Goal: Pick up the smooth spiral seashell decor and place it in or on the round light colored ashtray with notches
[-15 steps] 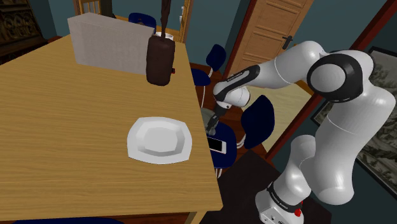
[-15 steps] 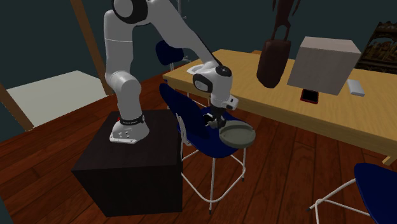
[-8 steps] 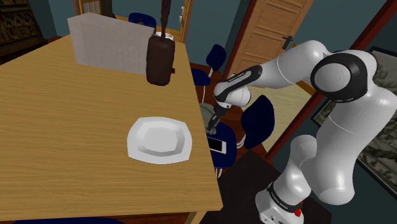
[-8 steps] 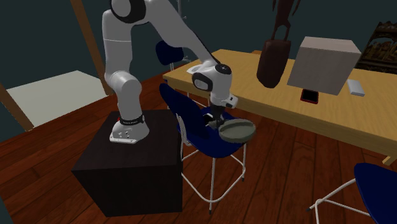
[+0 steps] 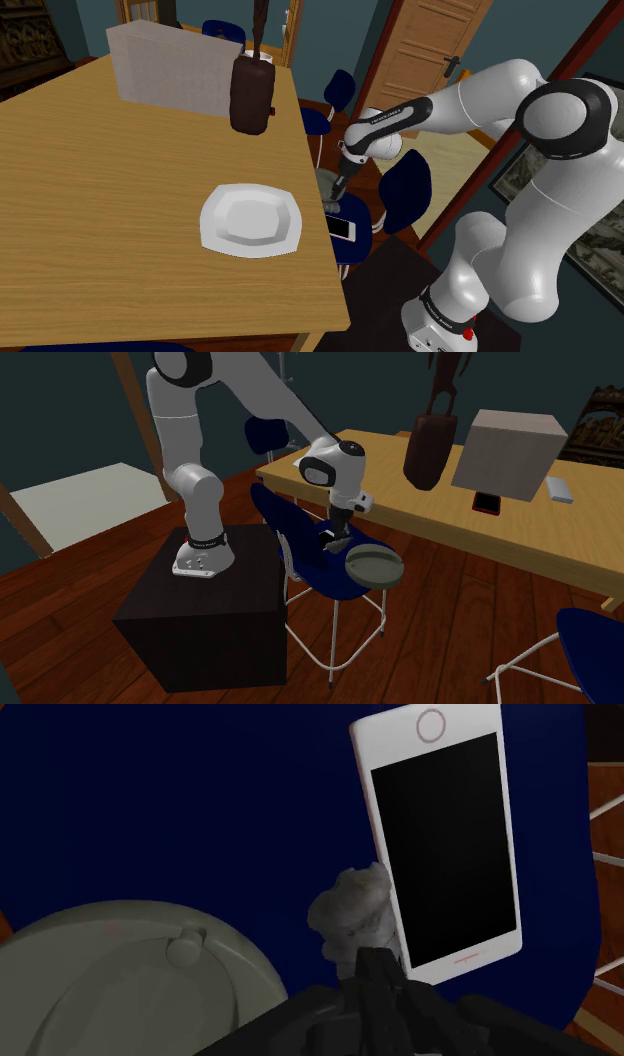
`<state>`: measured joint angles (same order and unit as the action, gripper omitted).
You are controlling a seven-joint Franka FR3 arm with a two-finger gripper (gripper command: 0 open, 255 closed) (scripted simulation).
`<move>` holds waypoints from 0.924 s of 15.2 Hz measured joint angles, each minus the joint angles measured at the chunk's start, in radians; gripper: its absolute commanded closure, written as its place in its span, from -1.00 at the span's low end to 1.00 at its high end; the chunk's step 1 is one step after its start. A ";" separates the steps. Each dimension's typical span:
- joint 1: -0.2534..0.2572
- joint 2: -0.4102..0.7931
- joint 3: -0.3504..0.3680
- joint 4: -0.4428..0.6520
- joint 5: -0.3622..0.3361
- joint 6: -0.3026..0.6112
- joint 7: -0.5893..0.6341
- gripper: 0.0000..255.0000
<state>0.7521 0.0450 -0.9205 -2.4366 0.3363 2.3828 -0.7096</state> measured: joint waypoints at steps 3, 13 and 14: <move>0.016 0.046 0.024 0.012 0.013 0.038 -0.036 -1.00; -0.006 0.218 0.148 0.040 0.169 0.162 -0.187 -1.00; -0.009 0.221 0.153 0.039 0.177 0.167 -0.194 -1.00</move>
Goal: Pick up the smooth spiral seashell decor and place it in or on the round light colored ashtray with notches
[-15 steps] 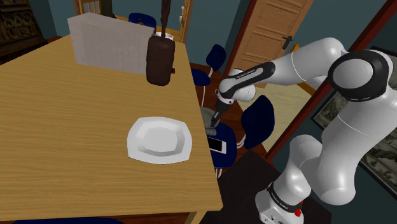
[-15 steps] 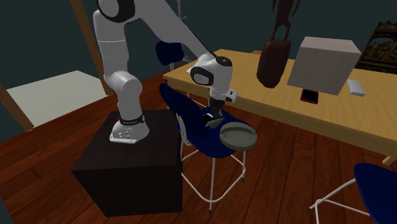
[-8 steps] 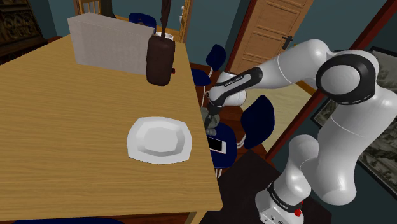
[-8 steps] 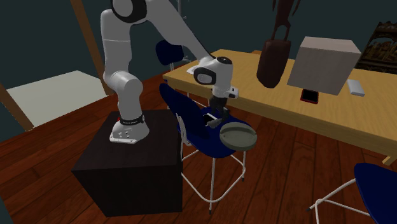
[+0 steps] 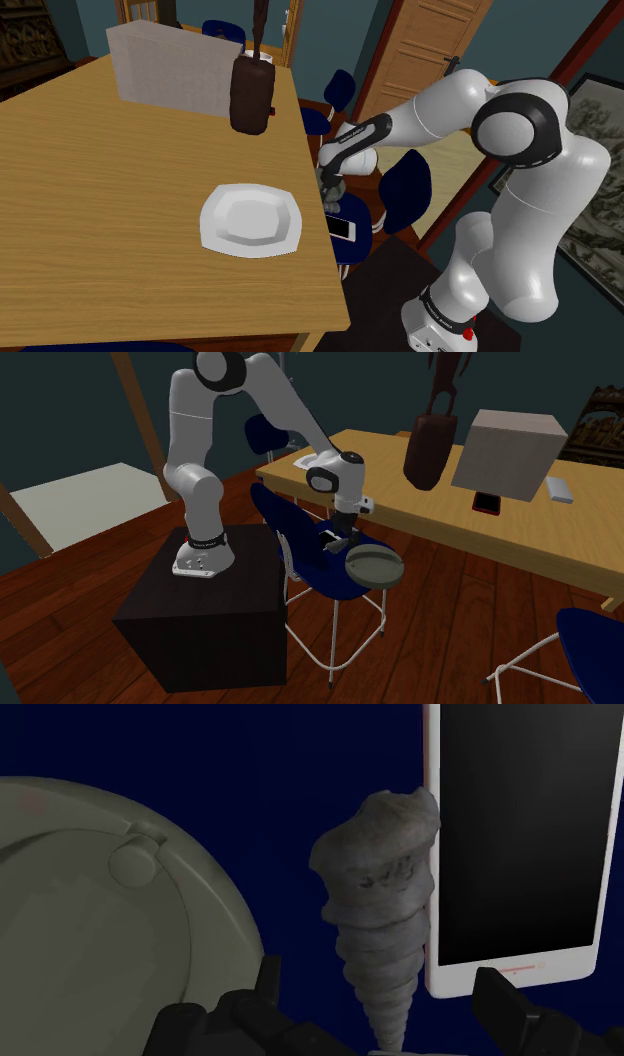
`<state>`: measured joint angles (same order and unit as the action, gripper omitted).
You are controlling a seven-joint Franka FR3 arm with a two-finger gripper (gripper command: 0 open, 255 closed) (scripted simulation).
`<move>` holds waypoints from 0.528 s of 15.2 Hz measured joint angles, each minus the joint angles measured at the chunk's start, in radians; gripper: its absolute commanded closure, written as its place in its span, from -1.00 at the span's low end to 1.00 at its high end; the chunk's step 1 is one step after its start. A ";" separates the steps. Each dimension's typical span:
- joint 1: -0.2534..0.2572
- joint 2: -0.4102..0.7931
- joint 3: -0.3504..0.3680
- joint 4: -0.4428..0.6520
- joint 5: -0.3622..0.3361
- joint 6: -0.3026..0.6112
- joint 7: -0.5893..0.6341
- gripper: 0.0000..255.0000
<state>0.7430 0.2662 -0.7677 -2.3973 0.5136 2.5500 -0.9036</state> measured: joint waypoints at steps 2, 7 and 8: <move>-0.001 0.003 0.005 0.000 0.007 0.005 -0.004 -1.00; -0.003 0.005 0.010 0.000 0.014 0.011 -0.009 1.00; -0.005 0.009 0.010 -0.006 0.015 0.012 -0.011 1.00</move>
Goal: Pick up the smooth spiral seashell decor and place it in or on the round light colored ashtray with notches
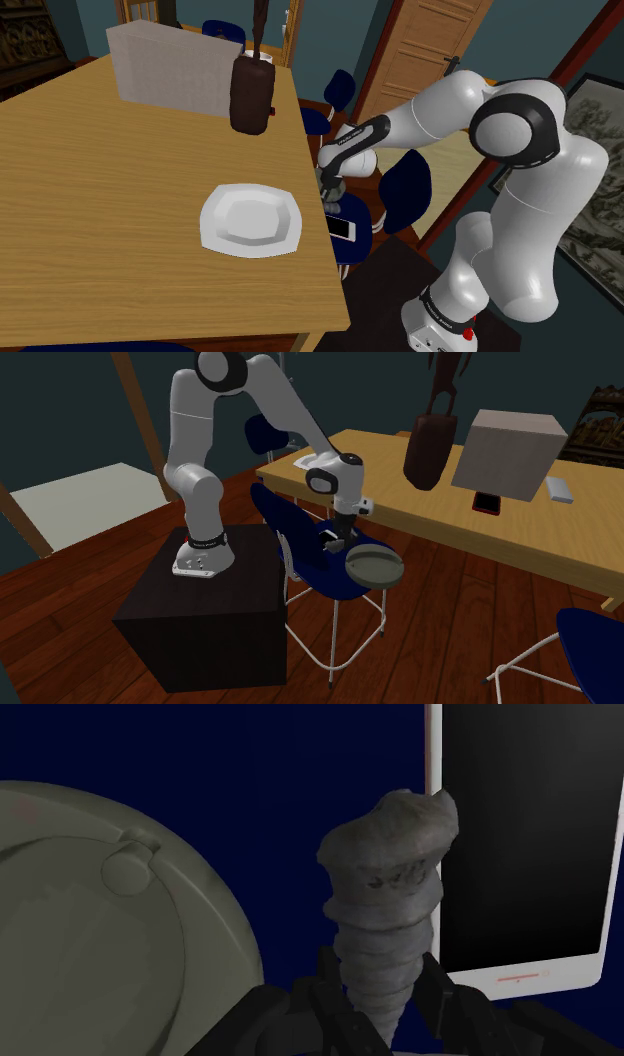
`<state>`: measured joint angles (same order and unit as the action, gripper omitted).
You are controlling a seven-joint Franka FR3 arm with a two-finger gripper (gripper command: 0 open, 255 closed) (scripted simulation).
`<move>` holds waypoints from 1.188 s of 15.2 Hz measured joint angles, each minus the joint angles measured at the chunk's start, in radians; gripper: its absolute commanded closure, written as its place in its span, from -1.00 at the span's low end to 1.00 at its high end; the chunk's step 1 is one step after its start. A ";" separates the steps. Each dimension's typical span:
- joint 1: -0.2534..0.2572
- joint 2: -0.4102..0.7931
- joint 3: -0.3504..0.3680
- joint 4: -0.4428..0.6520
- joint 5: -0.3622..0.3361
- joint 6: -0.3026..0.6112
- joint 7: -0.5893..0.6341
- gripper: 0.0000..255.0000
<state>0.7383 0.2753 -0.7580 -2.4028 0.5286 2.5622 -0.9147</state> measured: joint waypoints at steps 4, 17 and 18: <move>-0.001 0.000 0.000 -0.007 0.003 0.007 -0.003 1.00; 0.072 -0.122 -0.099 -0.004 -0.186 -0.073 0.138 1.00; 0.079 -0.139 -0.108 -0.002 -0.210 -0.083 0.157 1.00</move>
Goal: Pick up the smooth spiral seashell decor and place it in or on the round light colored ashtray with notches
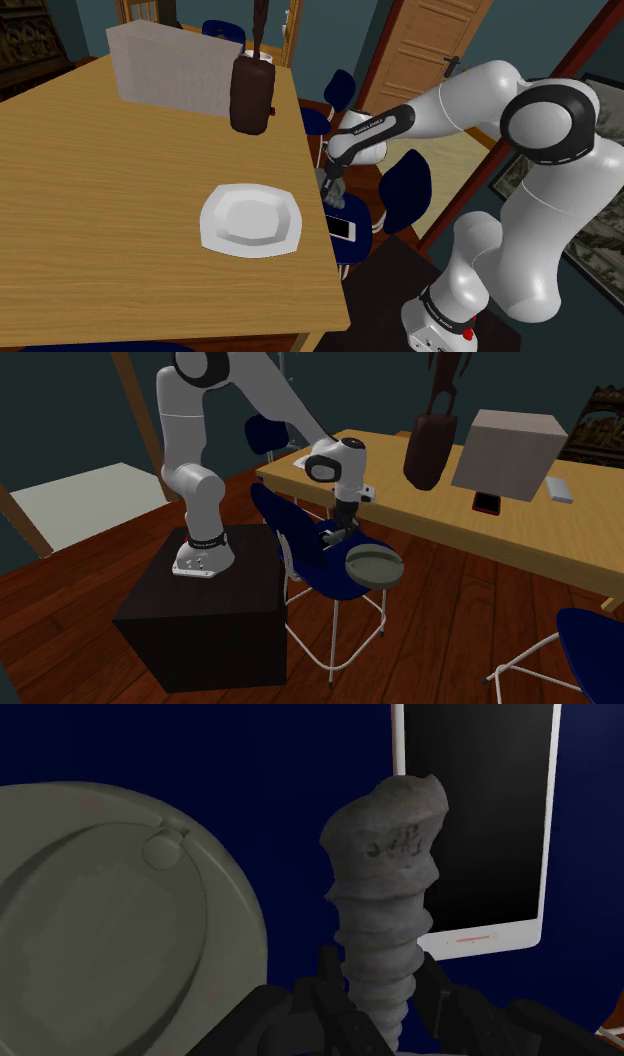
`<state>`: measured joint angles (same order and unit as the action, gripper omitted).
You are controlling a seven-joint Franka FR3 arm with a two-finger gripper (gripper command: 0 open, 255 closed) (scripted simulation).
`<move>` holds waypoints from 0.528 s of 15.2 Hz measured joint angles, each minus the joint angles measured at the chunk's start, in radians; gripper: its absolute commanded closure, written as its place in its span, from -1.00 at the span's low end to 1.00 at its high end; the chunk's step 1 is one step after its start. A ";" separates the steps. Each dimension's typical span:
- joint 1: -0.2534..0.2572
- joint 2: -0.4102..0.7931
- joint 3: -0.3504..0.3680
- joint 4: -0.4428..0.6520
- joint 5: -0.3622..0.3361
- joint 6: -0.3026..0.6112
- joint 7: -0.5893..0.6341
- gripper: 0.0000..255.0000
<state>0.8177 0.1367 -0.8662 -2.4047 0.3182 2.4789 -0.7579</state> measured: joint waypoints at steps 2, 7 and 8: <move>0.012 -0.037 -0.017 -0.001 -0.050 -0.018 0.036 1.00; 0.026 -0.114 -0.038 0.011 -0.157 -0.070 0.115 1.00; 0.027 -0.130 -0.039 0.016 -0.177 -0.083 0.132 1.00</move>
<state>0.8447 0.0067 -0.9055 -2.3889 0.1407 2.3961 -0.6256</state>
